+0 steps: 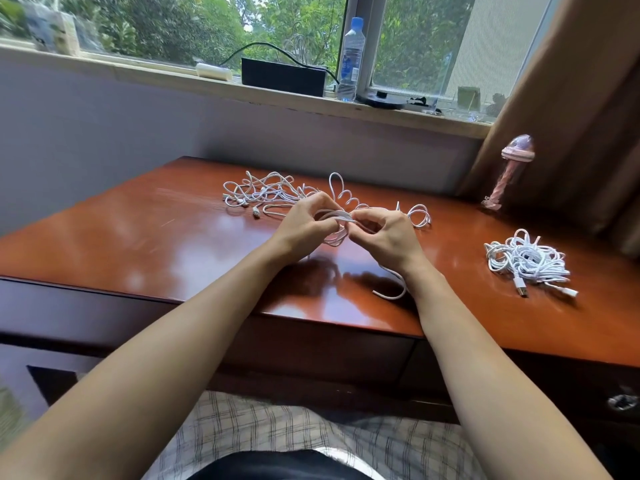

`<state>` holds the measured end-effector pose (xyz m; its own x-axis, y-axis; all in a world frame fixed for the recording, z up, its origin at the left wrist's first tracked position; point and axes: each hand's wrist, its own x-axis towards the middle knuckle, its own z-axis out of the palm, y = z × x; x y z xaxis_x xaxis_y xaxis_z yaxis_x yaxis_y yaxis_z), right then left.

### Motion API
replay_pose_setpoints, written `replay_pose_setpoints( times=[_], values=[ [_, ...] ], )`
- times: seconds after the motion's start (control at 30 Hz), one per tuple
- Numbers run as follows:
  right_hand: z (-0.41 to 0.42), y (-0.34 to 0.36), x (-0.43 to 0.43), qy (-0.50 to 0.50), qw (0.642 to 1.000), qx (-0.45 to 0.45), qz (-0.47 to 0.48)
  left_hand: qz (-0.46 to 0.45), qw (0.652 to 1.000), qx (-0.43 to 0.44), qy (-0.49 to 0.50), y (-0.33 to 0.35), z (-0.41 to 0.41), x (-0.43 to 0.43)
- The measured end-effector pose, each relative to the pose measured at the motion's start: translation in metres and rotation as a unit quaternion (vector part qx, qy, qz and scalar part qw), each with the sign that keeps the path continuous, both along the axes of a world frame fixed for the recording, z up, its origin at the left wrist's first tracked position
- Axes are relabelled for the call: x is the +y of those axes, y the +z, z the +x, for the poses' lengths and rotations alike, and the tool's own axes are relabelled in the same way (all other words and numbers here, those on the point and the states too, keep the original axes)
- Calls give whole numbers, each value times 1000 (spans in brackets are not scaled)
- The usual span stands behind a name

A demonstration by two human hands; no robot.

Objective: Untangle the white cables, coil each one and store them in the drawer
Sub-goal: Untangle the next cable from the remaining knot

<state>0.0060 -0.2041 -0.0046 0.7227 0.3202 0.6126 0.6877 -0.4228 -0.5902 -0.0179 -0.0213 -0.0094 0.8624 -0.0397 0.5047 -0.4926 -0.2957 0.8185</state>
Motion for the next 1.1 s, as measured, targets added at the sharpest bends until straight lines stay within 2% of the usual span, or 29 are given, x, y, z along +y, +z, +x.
replay_pose_setpoints(
  times=[0.27, 0.57, 0.7, 0.93, 1.1],
  values=[
    [2, 0, -2, -8, 998, 41, 47, 83, 993, -67, 46, -6, 10, 3],
    [-1, 1, 0, -1, 994, 71, 84, 109, 991, -51, 63, -7, 8, 4],
    [-3, 3, 1, -1, 993, 73, 90, 116, 990, -70, 48, -5, 7, 3],
    [-8, 6, 1, 7, 993, 78, 91, 169, 976, -108, 82, -7, 9, 5],
    [-10, 7, 1, 7, 991, 83, 100, 167, 981, -75, 62, -7, 7, 5]
  ],
)
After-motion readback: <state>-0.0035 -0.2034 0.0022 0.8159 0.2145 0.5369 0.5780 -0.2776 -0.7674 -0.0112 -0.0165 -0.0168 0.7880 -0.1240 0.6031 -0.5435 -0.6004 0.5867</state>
